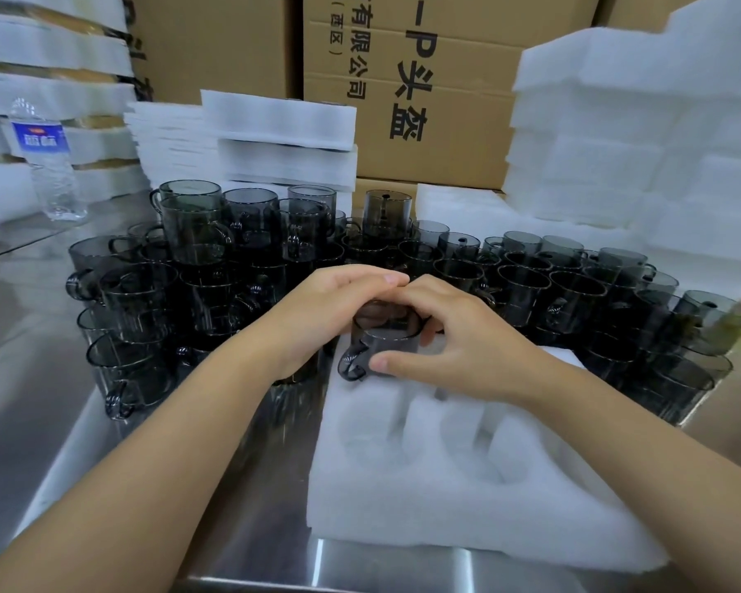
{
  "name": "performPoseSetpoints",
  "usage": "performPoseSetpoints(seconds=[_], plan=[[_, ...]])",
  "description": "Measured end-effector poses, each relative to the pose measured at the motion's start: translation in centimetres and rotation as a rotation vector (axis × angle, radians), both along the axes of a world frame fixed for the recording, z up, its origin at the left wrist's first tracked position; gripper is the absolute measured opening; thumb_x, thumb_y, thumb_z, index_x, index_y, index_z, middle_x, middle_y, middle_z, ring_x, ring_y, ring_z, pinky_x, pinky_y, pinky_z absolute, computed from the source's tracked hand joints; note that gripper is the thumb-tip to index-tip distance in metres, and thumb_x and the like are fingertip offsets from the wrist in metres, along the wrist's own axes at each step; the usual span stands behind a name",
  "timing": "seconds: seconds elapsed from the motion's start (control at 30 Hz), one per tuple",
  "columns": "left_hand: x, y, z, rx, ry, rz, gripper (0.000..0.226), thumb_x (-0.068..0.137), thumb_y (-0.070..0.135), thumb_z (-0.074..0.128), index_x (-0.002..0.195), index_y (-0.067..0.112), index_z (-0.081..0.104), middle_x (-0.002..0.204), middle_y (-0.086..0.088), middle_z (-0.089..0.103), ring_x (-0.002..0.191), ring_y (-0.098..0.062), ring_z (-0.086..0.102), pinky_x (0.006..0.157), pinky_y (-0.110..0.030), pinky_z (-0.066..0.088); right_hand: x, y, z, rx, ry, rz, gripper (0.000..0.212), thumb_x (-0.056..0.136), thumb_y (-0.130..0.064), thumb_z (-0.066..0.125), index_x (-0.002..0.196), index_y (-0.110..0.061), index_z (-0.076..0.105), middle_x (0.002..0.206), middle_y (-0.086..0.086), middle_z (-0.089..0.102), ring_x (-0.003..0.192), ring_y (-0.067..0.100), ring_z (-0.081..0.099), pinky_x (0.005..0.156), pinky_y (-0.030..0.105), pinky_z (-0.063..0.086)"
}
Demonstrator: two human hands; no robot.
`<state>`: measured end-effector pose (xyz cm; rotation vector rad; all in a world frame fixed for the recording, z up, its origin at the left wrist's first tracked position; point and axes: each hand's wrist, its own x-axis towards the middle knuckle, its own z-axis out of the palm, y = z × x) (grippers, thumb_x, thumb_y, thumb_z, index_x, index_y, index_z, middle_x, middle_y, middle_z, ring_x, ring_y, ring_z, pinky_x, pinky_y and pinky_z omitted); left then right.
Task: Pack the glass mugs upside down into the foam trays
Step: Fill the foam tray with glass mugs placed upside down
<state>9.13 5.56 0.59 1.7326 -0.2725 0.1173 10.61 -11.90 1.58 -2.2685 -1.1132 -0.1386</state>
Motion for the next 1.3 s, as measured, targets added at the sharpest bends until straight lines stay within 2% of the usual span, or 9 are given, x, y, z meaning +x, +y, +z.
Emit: performPoseSetpoints(seconds=[0.17, 0.37, 0.53, 0.63, 0.77, 0.87, 0.97, 1.1, 1.3], plan=[[0.1, 0.9, 0.2, 0.074, 0.057, -0.041, 0.020, 0.088, 0.029, 0.062, 0.104, 0.033, 0.072, 0.109, 0.010, 0.072, 0.107, -0.008, 0.065, 0.102, -0.039, 0.044, 0.0, 0.0, -0.1, -0.068, 0.031, -0.008, 0.055, 0.080, -0.048, 0.068, 0.131, -0.034, 0.052, 0.115, -0.015, 0.048, 0.108, -0.004, 0.044, 0.093, 0.006, 0.031], [-0.7, 1.1, 0.6, 0.231, 0.028, -0.173, 0.049, 0.082, 0.002, 0.069, 0.125, 0.024, 0.059, 0.121, 0.014, 0.065, 0.113, 0.002, 0.058, 0.098, -0.018, 0.046, 0.0, -0.3, -0.1, -0.134, 0.039, 0.007, 0.070, 0.080, -0.049, 0.068, 0.141, -0.032, 0.040, 0.128, -0.029, 0.034, 0.121, -0.013, 0.026, 0.092, -0.009, 0.012], [-0.9, 1.5, 0.9, 0.223, 0.036, -0.157, 0.051, 0.076, 0.012, 0.077, 0.118, 0.033, 0.059, 0.123, 0.015, 0.063, 0.117, 0.004, 0.055, 0.107, -0.024, 0.039, 0.0, -0.2, 0.0, -0.080, 0.126, -0.010, 0.054, 0.081, -0.055, 0.059, 0.132, -0.038, 0.050, 0.119, -0.021, 0.046, 0.110, -0.011, 0.040, 0.090, 0.004, 0.028], [-0.8, 2.1, 1.0, 0.274, 0.041, -0.168, 0.049, 0.079, 0.017, 0.076, 0.119, 0.039, 0.057, 0.125, 0.017, 0.062, 0.119, 0.004, 0.053, 0.107, -0.024, 0.038, 0.0, -0.1, 0.1, 0.007, 0.211, -0.027, 0.053, 0.076, -0.061, 0.052, 0.126, -0.042, 0.054, 0.106, -0.017, 0.046, 0.086, -0.014, 0.045, 0.076, 0.002, 0.033], [-0.9, 2.9, 1.2, 0.335, 0.062, -0.230, 0.051, 0.082, 0.014, 0.072, 0.120, 0.043, 0.054, 0.128, 0.022, 0.058, 0.120, 0.008, 0.051, 0.101, -0.017, 0.042, 0.1, -0.2, 0.1, 0.018, 0.234, -0.032, 0.069, 0.067, -0.067, 0.052, 0.128, -0.036, 0.055, 0.101, -0.019, 0.045, 0.078, -0.014, 0.048, 0.071, 0.002, 0.035], [-1.0, 3.3, 1.2, 0.373, 0.117, -0.218, 0.064, 0.070, 0.027, 0.075, 0.126, 0.042, 0.049, 0.136, 0.018, 0.053, 0.125, 0.005, 0.048, 0.109, -0.025, 0.037, 0.4, -0.4, 0.2, 0.026, 0.192, -0.056, 0.056, 0.065, -0.069, 0.055, 0.116, -0.047, 0.060, 0.095, -0.018, 0.052, 0.072, -0.011, 0.051, 0.066, 0.003, 0.036], [-1.2, 3.4, 1.2, 0.427, 0.168, -0.227, 0.080, 0.065, 0.030, 0.074, 0.139, 0.030, 0.043, 0.141, 0.016, 0.049, 0.128, 0.004, 0.045, 0.113, -0.031, 0.033, 0.6, -0.6, 0.2, 0.021, 0.197, -0.049, 0.036, 0.067, -0.065, 0.065, 0.102, -0.056, 0.062, 0.091, -0.018, 0.056, 0.071, -0.007, 0.052, 0.065, 0.007, 0.038], [-1.3, 3.5, 1.3, 0.447, 0.204, -0.207, 0.070, 0.072, 0.032, 0.073, 0.136, 0.034, 0.045, 0.135, 0.018, 0.054, 0.123, 0.005, 0.049, 0.112, -0.032, 0.035, 0.7, -0.7, 0.2, -0.024, 0.234, -0.029, 0.033, 0.060, -0.066, 0.068, 0.092, -0.065, 0.061, 0.095, -0.021, 0.052, 0.081, -0.004, 0.054, 0.077, 0.014, 0.044], [-1.1, 3.1, 1.0, 0.537, 0.227, -0.142, 0.067, 0.081, 0.012, 0.073, 0.138, 0.032, 0.044, 0.130, 0.020, 0.056, 0.125, 0.001, 0.047, 0.112, -0.033, 0.034, 0.8, -0.4, 0.1, -0.111, 0.209, -0.074, 0.053, 0.061, -0.065, 0.071, 0.110, -0.048, 0.064, 0.085, -0.021, 0.044, 0.080, -0.003, 0.051, 0.075, 0.026, 0.054]])
